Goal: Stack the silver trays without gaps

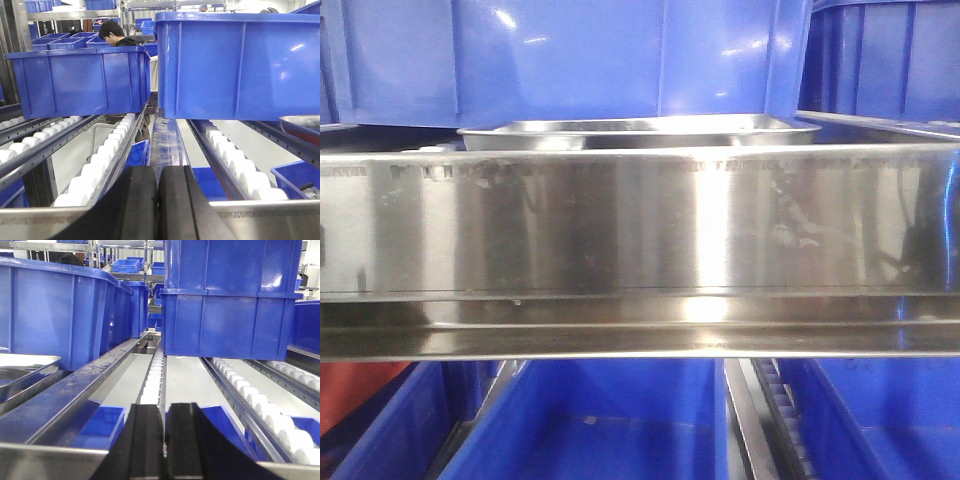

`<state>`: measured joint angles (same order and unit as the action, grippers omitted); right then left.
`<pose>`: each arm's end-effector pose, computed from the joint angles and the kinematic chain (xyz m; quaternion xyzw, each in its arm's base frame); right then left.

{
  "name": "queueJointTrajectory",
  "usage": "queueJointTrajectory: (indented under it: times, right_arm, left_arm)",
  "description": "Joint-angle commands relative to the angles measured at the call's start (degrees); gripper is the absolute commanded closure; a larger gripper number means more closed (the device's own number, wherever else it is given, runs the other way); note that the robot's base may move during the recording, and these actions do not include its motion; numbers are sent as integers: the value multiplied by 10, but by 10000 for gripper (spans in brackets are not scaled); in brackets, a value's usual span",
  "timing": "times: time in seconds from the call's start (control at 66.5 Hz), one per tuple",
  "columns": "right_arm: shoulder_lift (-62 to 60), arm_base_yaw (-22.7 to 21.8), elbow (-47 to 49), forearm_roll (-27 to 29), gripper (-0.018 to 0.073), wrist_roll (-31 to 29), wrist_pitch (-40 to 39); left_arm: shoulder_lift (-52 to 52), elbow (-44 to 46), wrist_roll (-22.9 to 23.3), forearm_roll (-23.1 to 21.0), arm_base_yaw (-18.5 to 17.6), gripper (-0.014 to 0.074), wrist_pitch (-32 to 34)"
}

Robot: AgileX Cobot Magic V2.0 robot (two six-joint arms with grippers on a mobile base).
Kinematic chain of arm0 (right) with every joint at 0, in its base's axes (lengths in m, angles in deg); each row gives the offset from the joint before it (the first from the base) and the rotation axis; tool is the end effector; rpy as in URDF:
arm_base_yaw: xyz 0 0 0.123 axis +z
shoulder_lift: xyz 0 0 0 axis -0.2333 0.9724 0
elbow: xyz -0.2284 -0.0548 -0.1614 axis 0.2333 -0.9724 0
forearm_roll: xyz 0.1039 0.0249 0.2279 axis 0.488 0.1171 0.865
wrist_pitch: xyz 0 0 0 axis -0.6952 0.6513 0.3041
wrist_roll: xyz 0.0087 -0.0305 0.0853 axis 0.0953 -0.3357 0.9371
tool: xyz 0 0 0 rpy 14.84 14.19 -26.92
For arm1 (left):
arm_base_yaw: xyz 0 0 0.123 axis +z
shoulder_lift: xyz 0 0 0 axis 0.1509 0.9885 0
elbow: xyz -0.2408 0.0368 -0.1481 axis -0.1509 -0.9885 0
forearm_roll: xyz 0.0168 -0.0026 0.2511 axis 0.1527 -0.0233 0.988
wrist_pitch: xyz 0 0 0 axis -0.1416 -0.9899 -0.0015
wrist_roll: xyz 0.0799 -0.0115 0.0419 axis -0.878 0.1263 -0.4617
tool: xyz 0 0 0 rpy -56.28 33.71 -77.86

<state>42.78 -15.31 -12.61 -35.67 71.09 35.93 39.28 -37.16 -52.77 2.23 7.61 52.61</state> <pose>0.0570 -0.0018 0.2114 0.0028 0.6839 -0.0198 0.7293 0.0565 -0.0010 0.2106 0.0311 0.6834 0.0201 0.7291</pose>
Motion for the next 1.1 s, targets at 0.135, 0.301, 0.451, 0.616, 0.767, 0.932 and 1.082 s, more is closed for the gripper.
queueJointTrajectory:
  times: [0.135, 0.301, 0.451, 0.616, 0.767, 0.932, 1.082]
  right_arm:
    - [-5, 1, 0, 1, 578, 0, -13]
    - [-5, 1, 0, 1, 578, 0, -13]
    - [-5, 1, 0, 1, 578, 0, -13]
    - [-5, 1, 0, 1, 578, 0, -13]
    - [-5, 1, 0, 1, 578, 0, -13]
    - [-5, 1, 0, 1, 578, 0, -16]
    - [-5, 1, 0, 1, 578, 0, -39]
  left_arm:
    - [-2, 1, 3, 0, 1, 592, 10]
    - [-2, 1, 3, 0, 1, 592, 10]
    - [-2, 1, 3, 0, 1, 592, 10]
    - [-2, 1, 3, 0, 1, 592, 10]
    - [-2, 1, 3, 0, 1, 592, 20]
    - [-2, 1, 3, 0, 1, 592, 21]
    - [-2, 1, 3, 0, 1, 592, 44]
